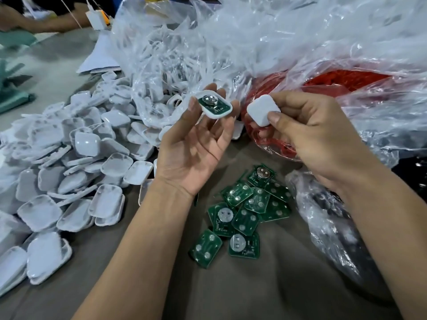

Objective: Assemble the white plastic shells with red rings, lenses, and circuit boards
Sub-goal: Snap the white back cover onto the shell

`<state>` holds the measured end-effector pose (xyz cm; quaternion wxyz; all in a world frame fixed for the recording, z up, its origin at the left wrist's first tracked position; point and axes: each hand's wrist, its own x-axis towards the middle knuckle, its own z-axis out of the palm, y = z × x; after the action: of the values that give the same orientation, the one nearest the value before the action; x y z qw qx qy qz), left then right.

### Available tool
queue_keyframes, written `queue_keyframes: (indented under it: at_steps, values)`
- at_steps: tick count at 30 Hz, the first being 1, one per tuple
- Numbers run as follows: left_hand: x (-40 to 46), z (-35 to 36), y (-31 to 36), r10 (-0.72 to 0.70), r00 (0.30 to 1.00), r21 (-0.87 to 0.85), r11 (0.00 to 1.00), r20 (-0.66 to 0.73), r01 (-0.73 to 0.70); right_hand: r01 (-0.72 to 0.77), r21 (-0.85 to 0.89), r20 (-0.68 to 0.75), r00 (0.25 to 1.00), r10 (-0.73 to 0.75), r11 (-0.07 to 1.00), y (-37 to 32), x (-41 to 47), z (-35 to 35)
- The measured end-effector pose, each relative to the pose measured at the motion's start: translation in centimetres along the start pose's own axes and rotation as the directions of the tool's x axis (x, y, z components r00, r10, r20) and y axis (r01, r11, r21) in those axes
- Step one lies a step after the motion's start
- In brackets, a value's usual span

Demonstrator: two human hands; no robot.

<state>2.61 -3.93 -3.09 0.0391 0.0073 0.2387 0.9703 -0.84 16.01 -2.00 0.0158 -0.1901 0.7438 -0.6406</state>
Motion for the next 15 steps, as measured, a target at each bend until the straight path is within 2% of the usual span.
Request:
queue_keyframes:
  at_steps: [8, 15]
  values:
    - [-0.03, -0.06, -0.02, 0.033, 0.998, 0.06, 0.998, -0.062, -0.029, 0.127, 0.096, 0.097, 0.986, -0.136, 0.987, -0.49, -0.2, 0.29]
    - [0.02, -0.24, -0.08, 0.04, 0.997, 0.075, 0.997, -0.071, -0.035, 0.104, 0.163, 0.093, 0.988, -0.12, 0.981, -0.59, -0.2, 0.43]
